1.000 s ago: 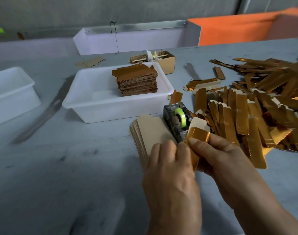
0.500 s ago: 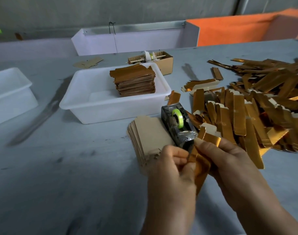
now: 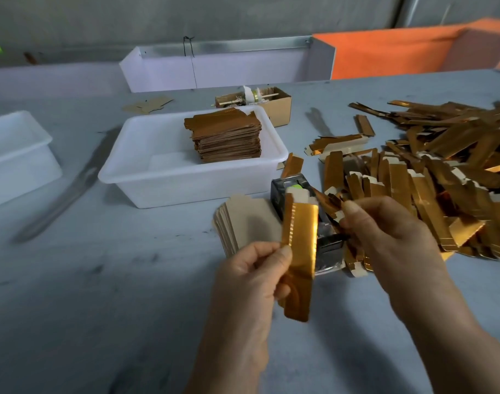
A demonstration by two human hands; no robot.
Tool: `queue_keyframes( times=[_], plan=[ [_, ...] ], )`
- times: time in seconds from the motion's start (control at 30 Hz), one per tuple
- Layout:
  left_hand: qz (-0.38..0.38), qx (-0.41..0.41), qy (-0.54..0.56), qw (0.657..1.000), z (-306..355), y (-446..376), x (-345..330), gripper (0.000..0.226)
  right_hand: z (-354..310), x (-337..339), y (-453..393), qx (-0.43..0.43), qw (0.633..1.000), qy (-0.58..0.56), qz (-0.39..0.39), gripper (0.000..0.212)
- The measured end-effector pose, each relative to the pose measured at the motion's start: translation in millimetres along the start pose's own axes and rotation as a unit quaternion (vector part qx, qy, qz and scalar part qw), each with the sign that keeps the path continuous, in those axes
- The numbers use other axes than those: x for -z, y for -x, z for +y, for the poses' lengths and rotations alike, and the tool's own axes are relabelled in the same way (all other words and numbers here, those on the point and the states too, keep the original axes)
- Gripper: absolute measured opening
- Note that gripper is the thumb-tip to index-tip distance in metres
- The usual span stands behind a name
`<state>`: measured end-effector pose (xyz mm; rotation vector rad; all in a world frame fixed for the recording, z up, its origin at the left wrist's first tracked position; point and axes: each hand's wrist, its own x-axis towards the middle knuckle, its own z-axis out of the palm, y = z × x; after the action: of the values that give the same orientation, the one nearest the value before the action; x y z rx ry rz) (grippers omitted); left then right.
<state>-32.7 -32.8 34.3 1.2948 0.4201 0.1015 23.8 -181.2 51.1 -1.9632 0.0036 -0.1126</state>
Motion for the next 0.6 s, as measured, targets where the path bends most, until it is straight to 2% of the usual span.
queue_keyframes(
  times=[0.07,0.2,0.47,0.6],
  plan=[
    [0.045,0.002,0.026,0.999,-1.3,-4.0,2.3,0.026,3.6,1.0,-11.5,-0.004,0.997,0.071,-0.022,0.012],
    [0.08,0.02,0.05,0.995,-8.7,-9.3,2.9,0.025,14.1,-7.2,-23.1,-0.031,0.986,0.131,-0.1,0.01],
    [0.06,0.028,0.036,0.997,-15.7,-11.2,-6.0,0.029,15.7,-11.7,-24.3,-0.098,0.986,0.045,-0.123,0.02],
    [0.041,0.041,0.031,0.998,-16.6,-10.6,-13.9,0.015,13.0,-13.2,-24.3,-0.112,0.985,0.018,-0.131,0.016]
  ],
)
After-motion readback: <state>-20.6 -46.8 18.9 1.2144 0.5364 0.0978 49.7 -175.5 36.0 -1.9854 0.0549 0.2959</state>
